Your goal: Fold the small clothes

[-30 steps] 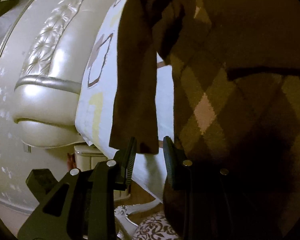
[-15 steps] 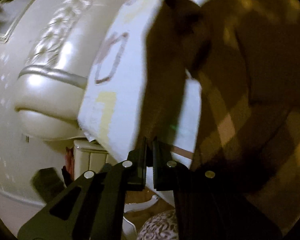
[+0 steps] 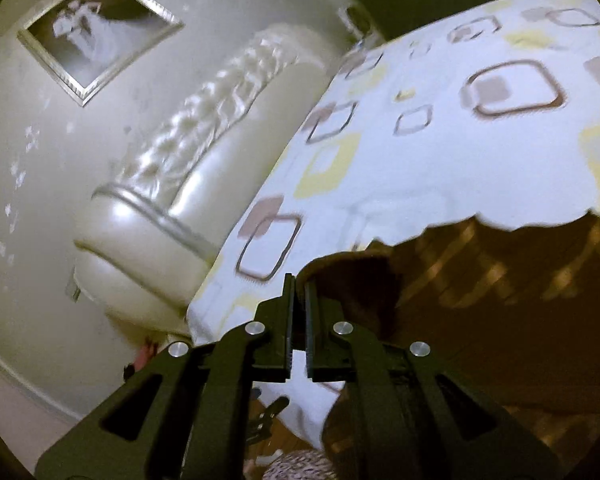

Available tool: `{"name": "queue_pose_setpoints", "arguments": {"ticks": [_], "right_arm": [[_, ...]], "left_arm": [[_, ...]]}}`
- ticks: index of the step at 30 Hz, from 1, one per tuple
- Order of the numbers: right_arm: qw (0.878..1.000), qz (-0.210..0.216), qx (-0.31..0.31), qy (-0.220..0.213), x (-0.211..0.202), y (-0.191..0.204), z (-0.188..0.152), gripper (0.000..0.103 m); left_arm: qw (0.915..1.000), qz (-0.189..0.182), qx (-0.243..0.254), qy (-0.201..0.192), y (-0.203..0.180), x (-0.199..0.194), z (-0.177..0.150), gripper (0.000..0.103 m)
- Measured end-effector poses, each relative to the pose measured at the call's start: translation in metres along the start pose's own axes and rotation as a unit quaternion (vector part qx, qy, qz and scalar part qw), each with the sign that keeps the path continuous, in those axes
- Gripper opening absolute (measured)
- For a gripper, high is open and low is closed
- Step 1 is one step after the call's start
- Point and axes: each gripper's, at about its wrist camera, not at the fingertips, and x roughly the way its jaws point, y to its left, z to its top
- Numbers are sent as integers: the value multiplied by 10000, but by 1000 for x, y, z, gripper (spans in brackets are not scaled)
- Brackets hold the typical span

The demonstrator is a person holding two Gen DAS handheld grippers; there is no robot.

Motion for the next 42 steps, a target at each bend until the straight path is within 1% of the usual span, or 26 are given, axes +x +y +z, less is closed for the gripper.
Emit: {"name": "queue_pose_setpoints", "arguments": {"ticks": [2,4,8,11,15,17,19,22,23,24,26,27,30,34,38,42], "right_arm": [[9998,-90,63,-143,-19,-17,6,4],[9994,-170,181,-239,-29,-33,9,4],[9968,-461,535,-369,-45,-81,9,4],[9934,-759,791,-346,-47,-122,10,4],[9868,-1118,1139,-282,-37,-174,15,4],[9830,-1242,1343,-170,-26,-203,16,4],[9800,-1336,1469,-93,-15,-223,15,5],[9752,-1363,1744,-8,-4,-251,8,13],[9735,-1315,1869,-58,-5,-259,4,24],[9727,-1275,1935,-95,-6,-264,1,33],[9719,-1268,1979,-113,-9,-270,-7,42],[9721,-1286,1957,-104,-11,-271,-11,44],[9719,-1332,1942,-22,-14,-275,-24,48],[9721,-1209,2011,32,-13,-278,-39,49],[9717,-1078,2100,-39,-13,-282,-44,52],[9694,-991,2234,-249,-16,-290,-40,52]], "left_arm": [[9999,-24,100,26,-9,2,-1,99],[9997,-49,232,67,-21,5,-2,99],[9991,-85,395,139,-35,11,-3,99],[9984,-94,527,176,-50,19,0,99],[9980,-139,571,242,-67,36,9,99],[9982,-226,441,334,-73,50,18,99],[9984,-316,268,392,-77,60,25,99],[9973,-509,-62,517,-82,78,38,99],[9970,-545,-130,541,-83,82,40,99],[9964,-582,-244,565,-83,87,45,99],[9952,-629,-463,585,-82,96,53,99],[9949,-623,-531,581,-82,100,55,99],[9941,-557,-764,529,-81,109,63,99],[9912,-565,-1106,457,-81,118,72,99],[9861,-598,-1510,355,-77,123,78,99],[9801,-641,-1860,248,-73,126,83,99]]}}
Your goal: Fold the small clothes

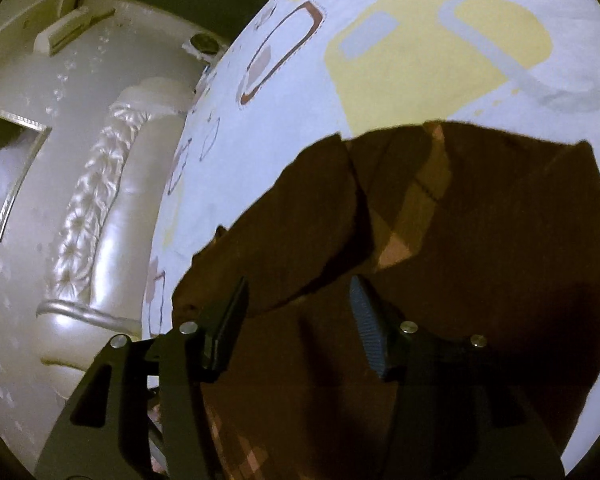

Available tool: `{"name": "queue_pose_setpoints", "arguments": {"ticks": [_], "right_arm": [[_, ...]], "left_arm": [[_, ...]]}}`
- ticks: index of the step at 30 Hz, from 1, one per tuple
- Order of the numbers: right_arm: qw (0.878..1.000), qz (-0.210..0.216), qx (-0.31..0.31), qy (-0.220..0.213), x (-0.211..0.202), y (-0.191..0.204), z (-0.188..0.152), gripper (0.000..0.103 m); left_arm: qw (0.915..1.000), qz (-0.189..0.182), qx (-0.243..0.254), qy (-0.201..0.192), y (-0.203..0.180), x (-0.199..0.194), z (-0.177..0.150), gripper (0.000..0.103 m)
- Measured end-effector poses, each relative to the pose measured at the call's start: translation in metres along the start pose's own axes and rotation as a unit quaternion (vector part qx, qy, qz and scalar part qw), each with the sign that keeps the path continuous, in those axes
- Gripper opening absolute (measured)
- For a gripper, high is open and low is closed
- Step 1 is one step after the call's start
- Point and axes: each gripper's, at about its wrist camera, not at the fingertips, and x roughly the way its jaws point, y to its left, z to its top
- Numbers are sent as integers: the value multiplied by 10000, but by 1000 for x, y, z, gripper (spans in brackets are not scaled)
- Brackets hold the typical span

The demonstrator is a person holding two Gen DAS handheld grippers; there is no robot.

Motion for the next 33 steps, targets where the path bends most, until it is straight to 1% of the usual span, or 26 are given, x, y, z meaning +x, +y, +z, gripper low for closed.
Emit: {"name": "queue_pose_setpoints", "arguments": {"ticks": [5,8,10,11,12,13,15,16,18,20,25,27,29,32,33], "right_arm": [[9996,20,267,-123,3,-11,9,53],[9993,66,324,-181,8,-13,12,53],[9994,17,270,-215,13,-11,14,49],[9995,-49,222,-210,16,-10,15,41],[9996,-133,172,-176,20,-9,17,30],[9996,-179,157,-133,22,-9,18,25],[9996,-243,139,-44,29,-10,20,7],[9996,-272,105,-9,31,-10,20,6],[9994,-348,-63,11,33,-4,19,4],[9989,-407,-231,-54,29,3,19,4],[9989,-116,-352,-273,10,23,22,3],[9986,-31,-449,-291,3,33,22,3],[9979,-31,-566,-328,-1,41,23,3],[9968,-20,-704,-374,-4,52,23,3],[9967,0,-714,-374,-4,53,23,3]], "left_arm": [[9992,-127,-369,-35,6,0,7,99],[9993,-93,-354,-8,4,2,10,98],[9994,-51,-334,-4,3,3,11,98],[9995,-33,-329,-1,2,3,11,97],[9995,41,-317,4,2,3,11,93],[9995,137,-297,1,1,3,11,69],[9990,419,-135,97,-1,6,12,49],[9989,445,-93,109,0,6,13,43],[9984,525,-19,192,1,7,14,36],[9982,542,37,252,1,7,16,35],[9971,606,208,416,0,4,17,35],[9975,536,151,424,2,-6,13,35],[9983,383,149,414,2,-17,7,35],[9988,14,120,483,0,-30,-9,45],[9985,-93,80,531,0,-30,-11,54]]}}
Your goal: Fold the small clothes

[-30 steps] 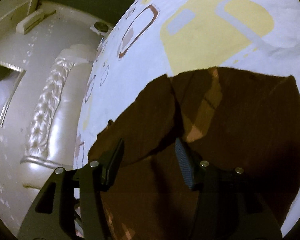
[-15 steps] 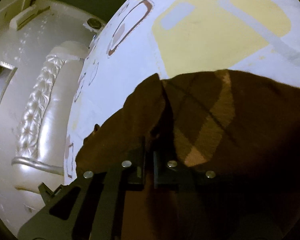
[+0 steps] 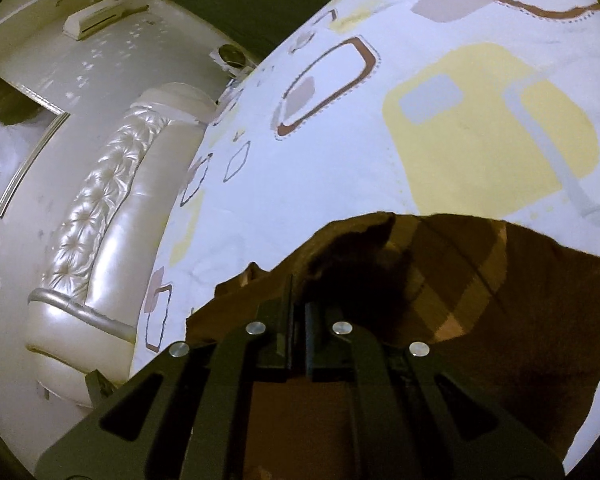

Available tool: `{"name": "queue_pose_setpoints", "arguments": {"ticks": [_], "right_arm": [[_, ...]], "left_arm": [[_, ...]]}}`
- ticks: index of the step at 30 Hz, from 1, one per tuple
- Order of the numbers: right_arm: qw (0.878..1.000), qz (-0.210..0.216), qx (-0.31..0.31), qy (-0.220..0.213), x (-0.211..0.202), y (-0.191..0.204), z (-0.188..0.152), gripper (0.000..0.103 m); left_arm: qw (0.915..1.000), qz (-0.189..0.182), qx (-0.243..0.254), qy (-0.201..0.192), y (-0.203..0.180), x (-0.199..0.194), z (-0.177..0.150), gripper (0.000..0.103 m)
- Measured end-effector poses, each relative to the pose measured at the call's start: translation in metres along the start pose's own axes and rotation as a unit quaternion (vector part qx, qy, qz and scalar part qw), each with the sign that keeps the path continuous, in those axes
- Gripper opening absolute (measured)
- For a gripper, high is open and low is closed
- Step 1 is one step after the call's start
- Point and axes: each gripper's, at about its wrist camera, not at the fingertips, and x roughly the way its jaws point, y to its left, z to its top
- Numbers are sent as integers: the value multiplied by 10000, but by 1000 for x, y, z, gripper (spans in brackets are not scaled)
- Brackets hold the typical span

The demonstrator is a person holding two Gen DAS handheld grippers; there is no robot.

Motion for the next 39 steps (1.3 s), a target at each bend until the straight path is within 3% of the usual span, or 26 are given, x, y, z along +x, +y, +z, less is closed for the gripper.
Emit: {"name": "queue_pose_setpoints", "arguments": {"ticks": [7,15,16,19,21,31,34,39], "right_arm": [[10000,35,22,-78,-7,1,-3,3],[9998,56,111,-132,-13,-5,-1,3],[9998,62,111,-138,-13,-5,-1,3],[9998,75,107,-148,-14,-4,0,3],[9998,81,109,-170,-17,-4,0,3],[9982,439,26,-409,-72,1,-13,3],[9988,317,169,-341,-84,-19,-35,3],[9977,-229,576,260,-70,-76,-79,3]], "left_arm": [[9962,-542,-619,281,-3,30,-2,65],[9923,-728,-1003,6,-5,39,8,69],[9921,-692,-1047,6,-3,39,10,66],[9912,-564,-1192,93,1,40,13,32],[9906,-409,-1298,145,6,39,16,17],[9918,-512,-1156,203,14,20,19,13],[9939,-511,-939,271,16,17,14,13],[9965,-312,-660,399,26,22,0,13]]}}
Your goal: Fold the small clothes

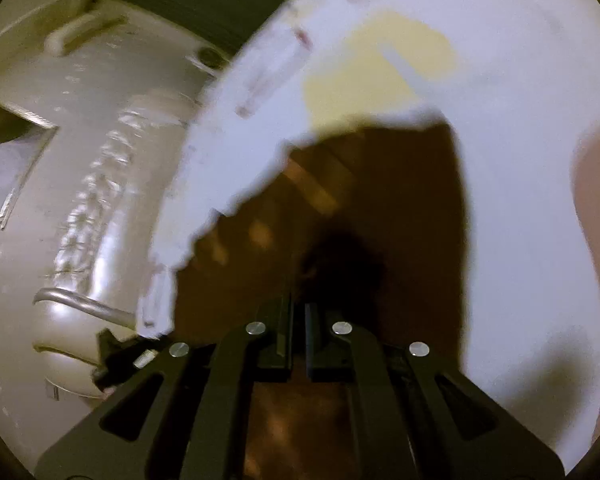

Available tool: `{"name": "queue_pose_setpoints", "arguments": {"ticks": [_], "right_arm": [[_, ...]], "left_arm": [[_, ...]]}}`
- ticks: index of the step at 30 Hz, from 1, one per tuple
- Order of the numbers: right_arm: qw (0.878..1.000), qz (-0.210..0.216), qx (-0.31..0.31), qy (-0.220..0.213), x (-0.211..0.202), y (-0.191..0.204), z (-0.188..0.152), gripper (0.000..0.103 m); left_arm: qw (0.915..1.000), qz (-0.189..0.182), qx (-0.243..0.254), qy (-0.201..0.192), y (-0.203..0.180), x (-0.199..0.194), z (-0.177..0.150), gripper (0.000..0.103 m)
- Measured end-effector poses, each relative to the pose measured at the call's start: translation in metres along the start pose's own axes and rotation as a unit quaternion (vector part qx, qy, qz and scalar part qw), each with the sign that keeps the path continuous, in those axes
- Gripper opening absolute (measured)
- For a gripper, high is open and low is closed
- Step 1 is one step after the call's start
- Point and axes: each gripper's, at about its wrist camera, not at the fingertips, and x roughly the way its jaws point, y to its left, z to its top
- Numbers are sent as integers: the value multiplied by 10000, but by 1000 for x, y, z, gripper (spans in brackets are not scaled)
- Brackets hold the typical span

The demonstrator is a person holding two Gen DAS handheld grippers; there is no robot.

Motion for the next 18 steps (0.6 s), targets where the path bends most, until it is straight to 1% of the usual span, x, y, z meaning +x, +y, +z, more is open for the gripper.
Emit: {"name": "queue_pose_setpoints", "arguments": {"ticks": [1,2,3,5,6,7,9,11,13,15,17,18], "right_arm": [[9998,-127,36,129,4,-11,-5,3],[9998,-137,42,167,4,-16,-8,3],[9998,-71,86,178,3,-20,-9,4],[9995,24,231,199,-5,-23,-6,9],[9996,17,233,145,-10,-23,-4,13],[9998,6,205,67,-16,-22,-2,15],[9999,-10,93,-140,-29,-19,5,19],[9997,-19,36,-234,-33,-17,16,24],[9998,25,17,-172,-26,-16,26,27],[9999,60,68,48,-8,-17,37,27],[9996,126,145,191,6,-19,41,27],[9995,90,156,243,13,-19,43,20]], "left_arm": [[10000,21,80,6,2,0,-2,13],[9998,-52,166,-7,3,-2,-3,12],[9997,-42,232,-1,3,-4,-4,12],[9991,-26,433,18,3,-9,-8,12],[9982,84,597,-6,3,-14,-10,13],[9967,224,772,-60,2,-19,-12,13],[9930,323,1121,-163,-1,-30,-18,15],[9873,436,1480,-366,-8,-40,-23,21],[9780,527,1907,-661,-23,-48,-26,42],[9705,535,2193,-849,-39,-49,-27,50],[9680,483,2314,-839,-50,-43,-27,52],[9673,487,2359,-795,-56,-37,-26,55]]}}
